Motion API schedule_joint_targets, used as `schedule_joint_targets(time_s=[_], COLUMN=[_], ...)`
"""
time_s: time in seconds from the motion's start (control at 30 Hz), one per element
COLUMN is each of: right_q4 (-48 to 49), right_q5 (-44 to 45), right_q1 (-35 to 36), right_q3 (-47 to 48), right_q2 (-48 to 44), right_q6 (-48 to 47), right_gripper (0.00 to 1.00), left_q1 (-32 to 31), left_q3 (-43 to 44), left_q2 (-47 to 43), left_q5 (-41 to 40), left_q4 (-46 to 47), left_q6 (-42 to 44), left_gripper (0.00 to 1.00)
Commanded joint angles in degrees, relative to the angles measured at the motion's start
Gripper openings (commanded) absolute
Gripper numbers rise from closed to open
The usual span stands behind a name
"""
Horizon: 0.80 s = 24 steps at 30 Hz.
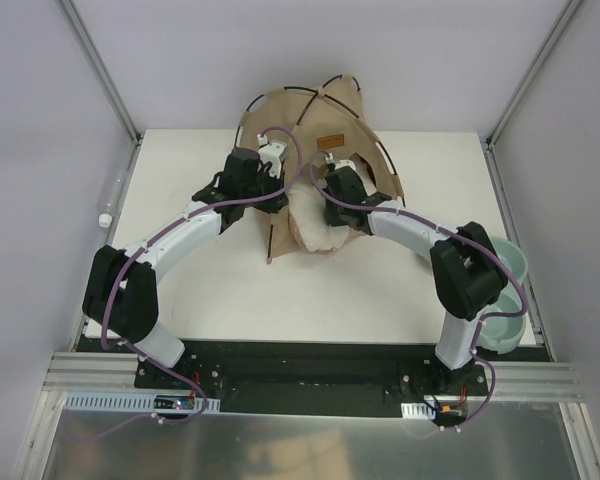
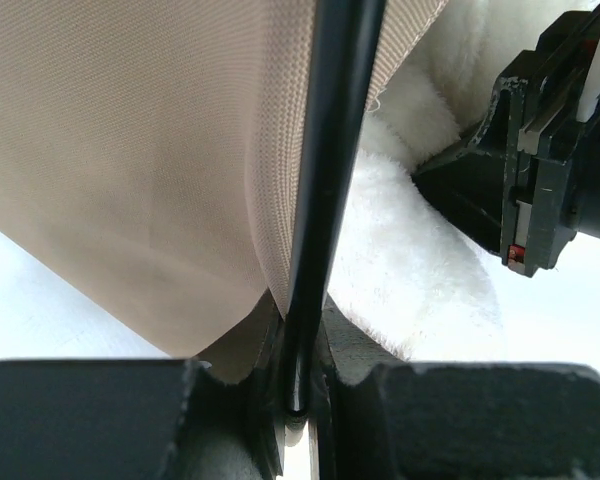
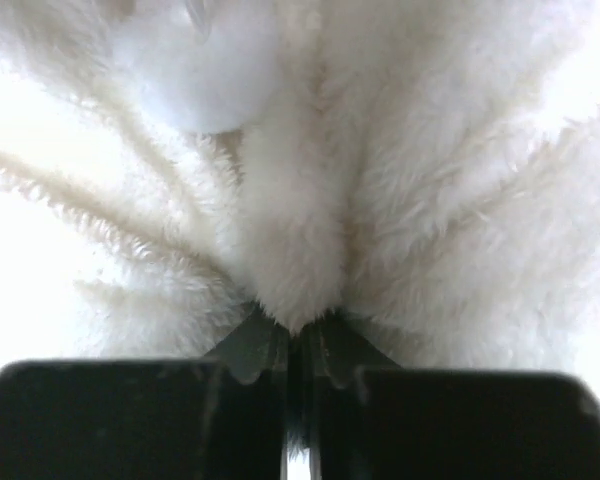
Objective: Set up the pet tent
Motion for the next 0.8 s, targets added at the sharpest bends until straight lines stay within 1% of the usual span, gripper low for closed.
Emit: schedule_joint_targets(time_s=[0.0,0.1,0.23,0.37,0.47,0.53,0.6,0.77], right_q4=[4.54,10.5,22.01,31.25,36.52,39.16,42.5,45.14], right_q5=[2.39,3.63,4.24,6.17,8.28,10.39,10.57,6.89], right_q1=[0.34,0.25,-0.71,-2.12,-2.3,-2.3,-2.48,-2.74], right_q3=[-2.58,-5.91,-9.95,-11.9,-11.02,-10.49,-10.05,-6.36], right_q2=[0.6,-3.87,-10.12,-13.03,-12.24,-10.32,-7.95,-0.3], right_q6=[3.13,4.97,10.15,15.69,17.02,17.02,16.15,14.47], right_gripper=[0.0,0.0,0.0,0.0,0.0,0.0,0.0,0.0], left_q1=[0.46,0.46,0.46,0.46,0.46,0.46,0.46,0.46], left_q3=[1.87,2.13,2.48,2.83,2.83,2.92,3.1,3.71], left_q2=[-0.83,-0.83,-0.74,-0.74,-0.83,-1.01,-1.01,-1.1], left_q5=[0.7,0.61,0.96,1.31,1.31,1.48,1.57,1.66], left_q4=[0.9,0.55,0.2,-0.07,-0.42,-0.6,-0.95,-1.83], left_q6=[-2.16,-2.07,-1.98,-2.07,-1.89,-1.98,-2.07,-2.07], left_gripper=[0.0,0.0,0.0,0.0,0.0,0.0,0.0,0.0])
